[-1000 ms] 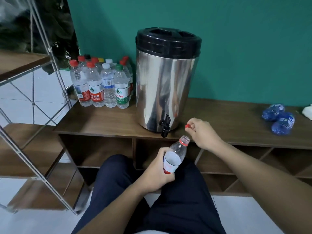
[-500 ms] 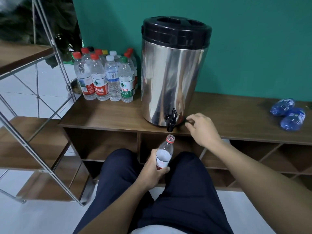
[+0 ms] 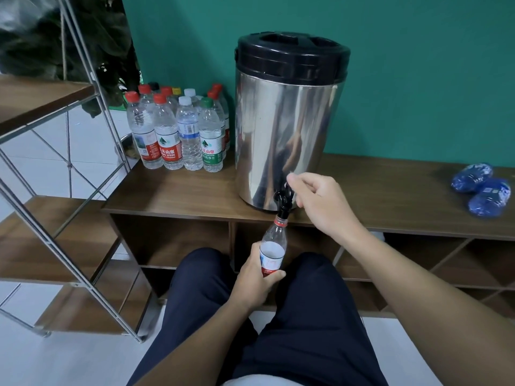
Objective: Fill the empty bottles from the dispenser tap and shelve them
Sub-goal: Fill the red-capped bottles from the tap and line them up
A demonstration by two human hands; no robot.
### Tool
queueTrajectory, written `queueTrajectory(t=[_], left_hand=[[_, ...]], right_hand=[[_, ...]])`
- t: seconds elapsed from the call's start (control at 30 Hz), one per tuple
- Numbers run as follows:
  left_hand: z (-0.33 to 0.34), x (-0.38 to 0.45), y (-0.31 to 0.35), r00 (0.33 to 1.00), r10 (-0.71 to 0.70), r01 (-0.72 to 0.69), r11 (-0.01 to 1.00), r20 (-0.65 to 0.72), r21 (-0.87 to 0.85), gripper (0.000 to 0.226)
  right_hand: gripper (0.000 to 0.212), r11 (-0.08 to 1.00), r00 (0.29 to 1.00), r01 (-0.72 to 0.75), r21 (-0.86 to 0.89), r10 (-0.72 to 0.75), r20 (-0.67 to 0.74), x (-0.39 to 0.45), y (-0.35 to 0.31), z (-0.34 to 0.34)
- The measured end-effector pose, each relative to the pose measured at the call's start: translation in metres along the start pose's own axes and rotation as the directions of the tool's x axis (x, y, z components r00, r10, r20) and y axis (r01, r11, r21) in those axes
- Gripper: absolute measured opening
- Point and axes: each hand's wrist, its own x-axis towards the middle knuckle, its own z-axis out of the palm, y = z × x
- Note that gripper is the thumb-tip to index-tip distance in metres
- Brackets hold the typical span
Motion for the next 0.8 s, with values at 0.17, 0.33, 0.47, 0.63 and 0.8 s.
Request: queueTrajectory(t=[0.17,0.33,0.47,0.63,0.8], left_hand=[[0.002,-0.002,-0.008,0.997,-0.074,0.075,0.997,-0.02,0.022,0.066],[-0.001,-0.003,-0.017,0.991,-0.122,0.123,0.992,-0.048,0.03,0.058],[0.0,-0.004,-0.018,0.993,-0.1,0.1,0.995,-0.058,0.002,0.054],[0.002,-0.006,-0.019,0.995,-0.1,0.098,0.993,-0.026,-0.066,0.059],[0.004,-0.008,-0.018,0.996,-0.094,0.094,0.99,-0.001,-0.106,0.063]], right_hand=[[0.029,0.999,1.0,0.007,-0.037,-0.007,0.001,0.003,0.01,0.007],[0.028,0.984,0.992,-0.102,0.144,0.111,-0.061,0.008,0.032,0.014],[0.03,0.854,0.952,-0.223,0.471,0.294,-0.081,-0.005,0.055,0.029],[0.049,0.833,0.911,-0.248,0.494,0.375,-0.175,-0.027,0.073,0.047],[0.045,0.866,0.903,-0.29,0.408,0.388,-0.182,-0.064,0.097,0.08]])
